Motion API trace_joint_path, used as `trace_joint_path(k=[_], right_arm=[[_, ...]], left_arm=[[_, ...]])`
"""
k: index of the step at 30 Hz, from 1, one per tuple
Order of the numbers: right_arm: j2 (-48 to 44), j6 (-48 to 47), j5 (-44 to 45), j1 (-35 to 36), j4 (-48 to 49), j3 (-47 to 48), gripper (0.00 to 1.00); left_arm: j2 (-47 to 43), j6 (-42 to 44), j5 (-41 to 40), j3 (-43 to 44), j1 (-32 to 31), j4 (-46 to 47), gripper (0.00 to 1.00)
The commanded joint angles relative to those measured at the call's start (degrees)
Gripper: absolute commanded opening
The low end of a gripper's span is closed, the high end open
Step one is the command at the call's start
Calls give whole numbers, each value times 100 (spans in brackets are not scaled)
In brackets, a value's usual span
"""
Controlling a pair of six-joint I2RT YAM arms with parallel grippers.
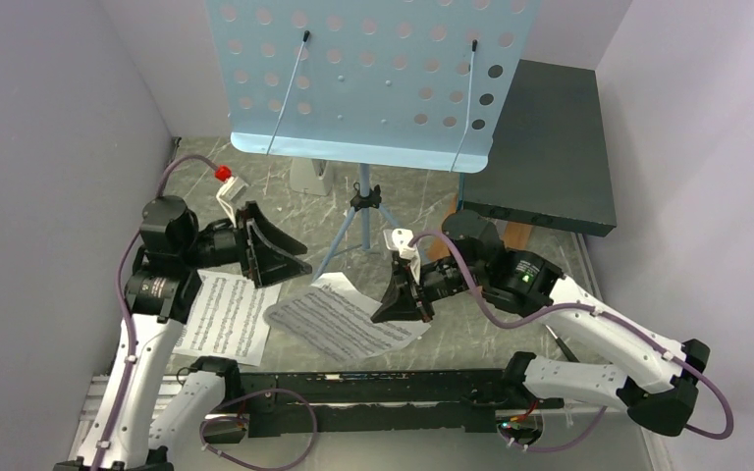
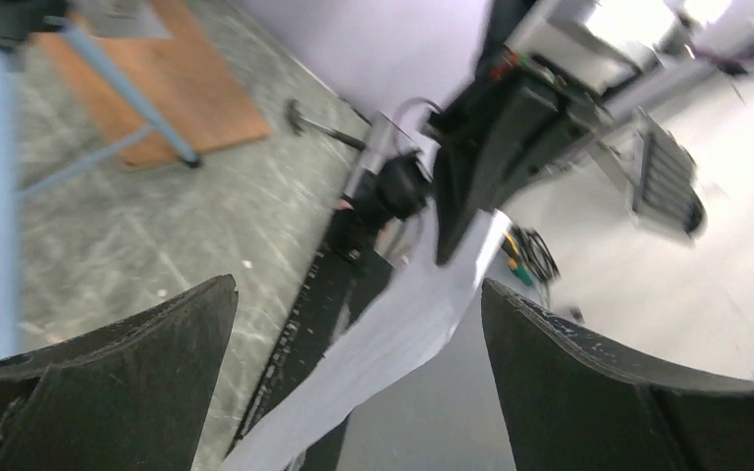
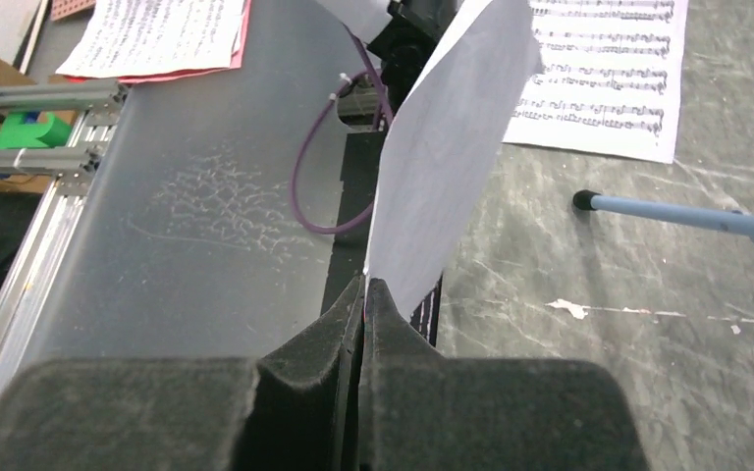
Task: Set up the instrument practice props
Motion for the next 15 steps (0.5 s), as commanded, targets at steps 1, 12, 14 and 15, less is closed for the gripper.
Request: trace_joint_path(k=[1, 12, 14, 15], right_arm=[[140, -289, -468, -51, -453, 507, 0], [330, -150, -644, -165, -105, 1127, 0], [447, -30, -673, -168, -34, 1244, 0], [528, 49, -655, -168, 10, 1287, 0]], left_arm=[[-145, 335, 1679, 110, -417, 883, 100], [177, 1786, 1227, 436, -1249, -1163, 88], [192, 1899, 993, 512, -1261, -1291, 76], [170, 1920, 849, 553, -1261, -1308, 70]])
